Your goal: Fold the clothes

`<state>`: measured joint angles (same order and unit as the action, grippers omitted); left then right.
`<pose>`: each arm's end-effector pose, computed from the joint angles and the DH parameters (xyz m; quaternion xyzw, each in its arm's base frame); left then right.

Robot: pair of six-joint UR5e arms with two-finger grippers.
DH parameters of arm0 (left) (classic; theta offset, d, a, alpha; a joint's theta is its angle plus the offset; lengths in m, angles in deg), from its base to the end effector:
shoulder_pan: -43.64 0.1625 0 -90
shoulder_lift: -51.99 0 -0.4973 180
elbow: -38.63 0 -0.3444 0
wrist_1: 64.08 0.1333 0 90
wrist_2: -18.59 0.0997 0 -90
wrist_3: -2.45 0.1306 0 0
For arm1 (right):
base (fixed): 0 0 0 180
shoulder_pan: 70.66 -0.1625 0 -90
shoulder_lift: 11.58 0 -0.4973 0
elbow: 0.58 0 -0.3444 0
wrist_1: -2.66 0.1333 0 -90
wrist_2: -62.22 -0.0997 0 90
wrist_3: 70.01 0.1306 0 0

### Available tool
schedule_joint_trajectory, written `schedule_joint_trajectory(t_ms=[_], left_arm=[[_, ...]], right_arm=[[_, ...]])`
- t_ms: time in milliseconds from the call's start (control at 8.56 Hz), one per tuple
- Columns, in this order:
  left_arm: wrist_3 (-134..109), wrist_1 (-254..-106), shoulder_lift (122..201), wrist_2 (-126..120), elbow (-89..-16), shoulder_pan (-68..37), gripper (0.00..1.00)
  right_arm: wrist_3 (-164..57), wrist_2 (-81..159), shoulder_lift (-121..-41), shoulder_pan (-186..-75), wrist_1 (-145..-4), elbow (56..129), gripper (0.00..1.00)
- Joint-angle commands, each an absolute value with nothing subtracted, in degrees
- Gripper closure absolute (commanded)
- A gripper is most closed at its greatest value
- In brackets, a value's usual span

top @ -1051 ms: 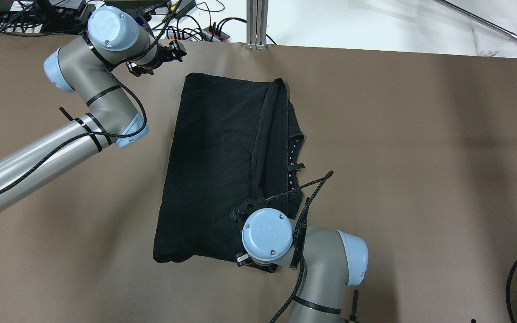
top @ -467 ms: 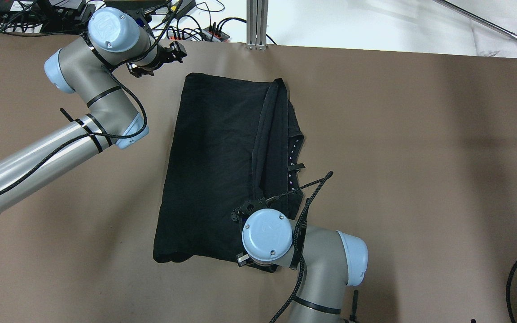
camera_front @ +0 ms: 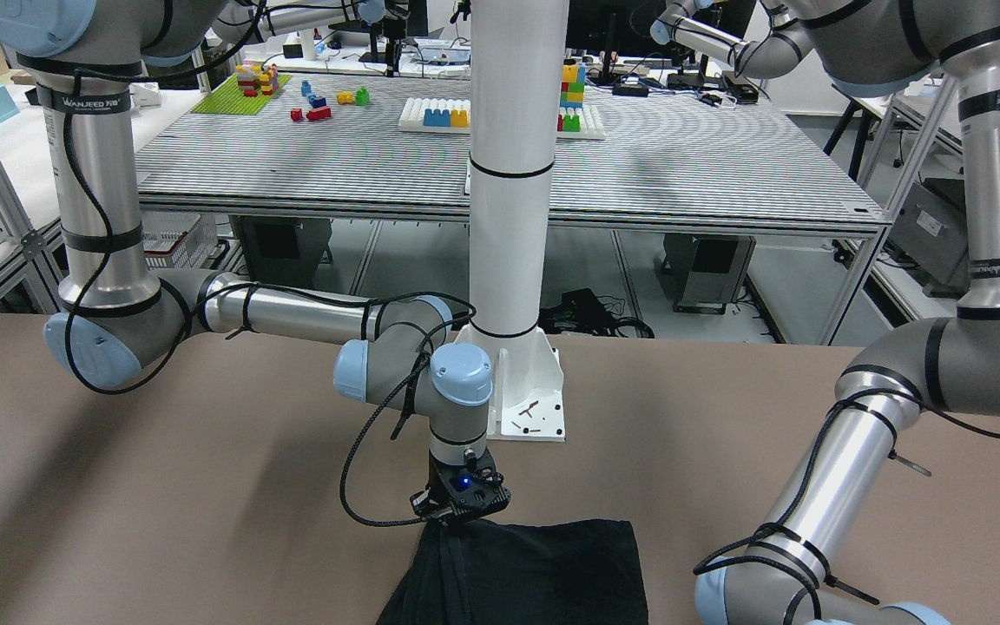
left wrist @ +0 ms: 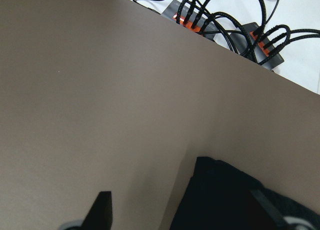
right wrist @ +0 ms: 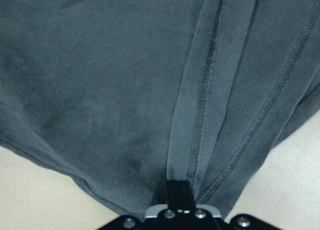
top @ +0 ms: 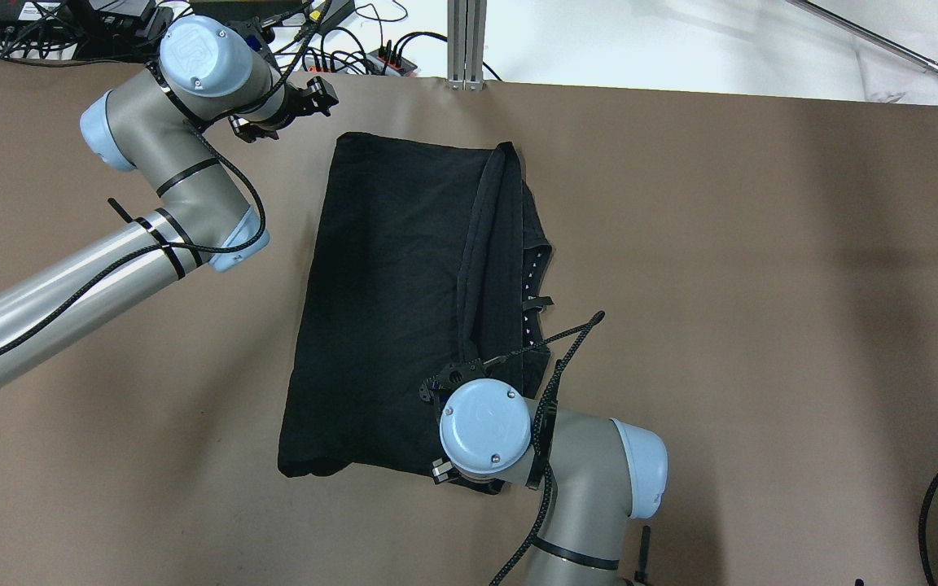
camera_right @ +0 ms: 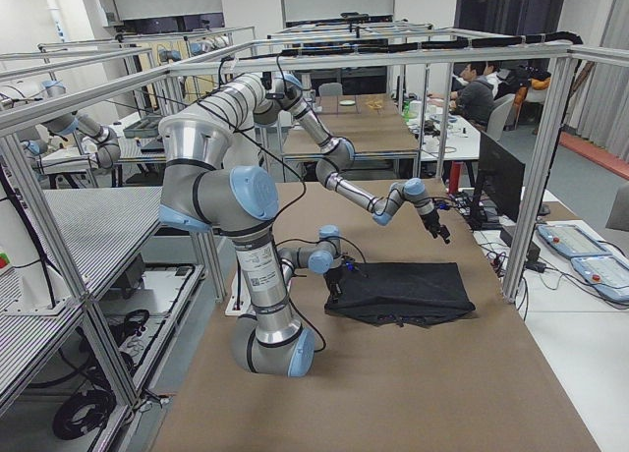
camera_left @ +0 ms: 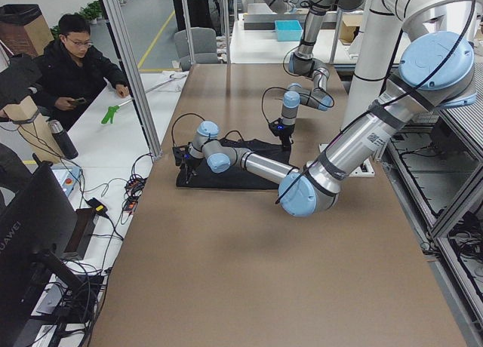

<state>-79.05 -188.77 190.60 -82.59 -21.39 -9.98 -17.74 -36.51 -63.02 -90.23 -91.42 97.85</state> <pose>0.4242 -0.7578 0.3779 0.1558 0.4275 -0.3009 0.8381 -0.6270 -0.3433 0.3262 0.1127 -0.3540 -0.1739 0.9120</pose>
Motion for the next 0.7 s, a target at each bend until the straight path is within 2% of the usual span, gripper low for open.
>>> schedule_joint_trajectory(t_ms=[0, 117, 234, 584], left_arm=[[-79.37, -188.80, 190.50, -82.49, -21.40, -9.97, 0.06], [-79.72, -188.80, 190.33, -81.44, -21.40, -9.79, 0.06], [-79.64, -188.89, 190.33, -81.17, -21.31, -9.71, 0.06], [-79.90, -188.98, 190.24, -81.17, -21.31, -9.62, 0.06]], right_arm=[[-17.11, -37.62, -66.31, -90.61, -91.91, 102.56, 1.00], [-12.32, -36.67, -74.25, -85.91, -92.43, 110.61, 1.00], [-5.74, -35.96, -78.86, -83.51, -93.05, 118.00, 1.00], [-4.09, -33.41, -78.03, -82.60, -93.05, 115.17, 0.98]])
